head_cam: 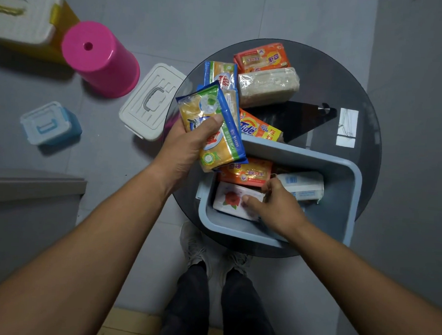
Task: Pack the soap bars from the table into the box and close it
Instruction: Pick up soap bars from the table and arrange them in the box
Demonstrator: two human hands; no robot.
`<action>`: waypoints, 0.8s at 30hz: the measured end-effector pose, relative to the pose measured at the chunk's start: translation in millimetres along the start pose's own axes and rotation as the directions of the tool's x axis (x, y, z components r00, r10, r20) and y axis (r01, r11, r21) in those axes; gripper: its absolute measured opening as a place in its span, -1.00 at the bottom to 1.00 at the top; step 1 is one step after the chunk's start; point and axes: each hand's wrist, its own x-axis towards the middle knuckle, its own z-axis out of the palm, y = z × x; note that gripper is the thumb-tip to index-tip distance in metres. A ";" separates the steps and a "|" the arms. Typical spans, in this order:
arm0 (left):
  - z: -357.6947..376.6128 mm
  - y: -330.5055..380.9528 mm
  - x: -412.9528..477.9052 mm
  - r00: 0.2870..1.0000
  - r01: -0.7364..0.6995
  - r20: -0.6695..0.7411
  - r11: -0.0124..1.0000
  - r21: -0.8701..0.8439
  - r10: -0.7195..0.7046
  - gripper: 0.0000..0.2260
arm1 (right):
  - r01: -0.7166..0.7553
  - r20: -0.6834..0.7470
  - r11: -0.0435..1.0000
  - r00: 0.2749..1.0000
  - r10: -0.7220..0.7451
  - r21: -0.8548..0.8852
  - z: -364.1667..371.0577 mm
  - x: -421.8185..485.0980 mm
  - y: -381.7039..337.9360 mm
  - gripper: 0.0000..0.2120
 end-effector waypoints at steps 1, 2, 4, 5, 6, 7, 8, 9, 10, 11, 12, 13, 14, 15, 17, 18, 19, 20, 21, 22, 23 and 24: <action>0.0 0.0 0.4 1.000 0.000 -0.001 1.000 0.009 0.000 -0.82 | -0.023 -0.006 1.000 1.000 0.023 0.003 -4.1 -3.5 2.1 -0.60; 0.5 0.6 0.3 1.000 0.001 -0.002 1.000 0.018 -0.001 -0.82 | -0.069 -0.018 0.997 0.997 0.070 0.044 -7.7 -5.5 6.2 -0.62; 0.9 0.5 0.5 1.000 -0.002 -0.003 1.000 0.028 0.002 -0.84 | -0.218 -0.013 0.944 0.973 0.228 0.248 -14.0 -6.6 16.0 -0.60; 0.8 0.3 1.1 1.000 -0.002 -0.005 0.999 0.033 0.003 -0.85 | -0.308 0.013 0.871 0.944 0.329 0.382 -16.9 -5.8 19.5 -0.61; 1.0 0.6 1.2 1.000 0.001 -0.009 0.999 0.038 -0.001 -0.84 | -0.385 0.067 0.764 0.909 0.412 0.518 -19.8 -4.7 21.5 -0.64; 0.7 0.5 1.5 1.000 0.001 -0.013 0.999 0.044 0.000 -0.83 | -0.420 0.127 0.635 0.882 0.454 0.648 -22.2 -3.5 21.2 -0.68; 0.6 0.7 1.7 1.000 -0.002 -0.013 0.999 0.052 0.002 -0.80 | -0.419 0.169 0.520 0.871 0.461 0.744 -24.1 -0.7 20.5 -0.74; 0.0 0.4 2.3 1.000 -0.008 -0.012 0.998 0.060 0.008 -0.76 | -0.394 0.185 0.434 0.874 0.449 0.810 -26.5 2.5 18.6 -0.79; -0.2 0.8 2.6 1.000 -0.010 -0.013 0.998 0.069 0.011 -0.73 | -0.364 0.189 0.371 0.883 0.431 0.855 -28.5 6.9 17.2 -0.81; -0.6 1.2 3.1 1.000 -0.011 -0.015 0.997 0.080 0.012 -0.70 | -0.325 0.184 0.318 0.897 0.401 0.890 -29.4 10.6 14.6 -0.81; -0.3 1.9 3.1 1.000 -0.009 -0.015 0.996 0.093 0.010 -0.67 | -0.298 0.174 0.290 0.906 0.385 0.909 -29.8 13.8 13.1 -0.76; -0.3 2.1 3.1 1.000 -0.006 -0.014 0.994 0.107 0.008 -0.64 | -0.285 0.168 0.276 0.909 0.381 0.918 -29.7 14.8 11.7 -0.72; 0.2 2.9 2.9 1.000 -0.002 -0.013 0.993 0.118 0.004 -0.62 | -0.283 0.171 0.269 0.911 0.376 0.921 -28.7 14.1 11.3 -0.72; 0.2 3.6 3.1 1.000 -0.001 -0.013 0.992 0.128 0.003 -0.61 | -0.282 0.174 0.265 0.913 0.368 0.922 -27.5 12.2 11.3 -0.77; 1.0 5.3 2.8 1.000 -0.004 -0.010 0.988 0.152 0.006 -0.65 | -0.289 0.187 0.258 0.915 0.357 0.922 -25.3 8.1 14.9 -0.87; 1.9 6.0 2.2 1.000 -0.004 -0.010 0.987 0.159 0.006 -0.67 | -0.284 0.195 0.226 0.916 0.350 0.932 -24.6 7.3 17.8 -0.90; 2.8 6.8 1.8 1.000 -0.002 -0.010 0.987 0.162 0.004 -0.68 | -0.267 0.199 0.177 0.923 0.329 0.947 -24.0 6.4 20.6 -0.92; 3.6 7.6 1.3 1.000 0.000 -0.008 0.986 0.167 0.002 -0.69 | -0.248 0.202 0.125 0.932 0.300 0.961 -24.6 5.7 22.3 -0.93; 3.7 8.0 1.2 1.000 0.001 -0.008 0.984 0.176 0.000 -0.69 | -0.227 0.194 0.090 0.940 0.281 0.970 -24.6 6.4 23.9 -0.92; 4.3 8.4 0.7 1.000 0.004 -0.006 0.983 0.184 -0.003 -0.68 | -0.215 0.185 0.089 0.947 0.263 0.973 -24.6 5.9 24.1 -0.90; 4.6 8.8 0.6 1.000 0.006 -0.006 0.981 0.192 -0.005 -0.66 | -0.210 0.174 0.127 0.952 0.251 0.969 -24.5 5.2 23.5 -0.86; 4.7 9.3 0.4 1.000 0.007 -0.009 0.980 0.201 -0.005 -0.62 | -0.212 0.162 0.189 0.955 0.250 0.959 -24.7 4.7 22.5 -0.83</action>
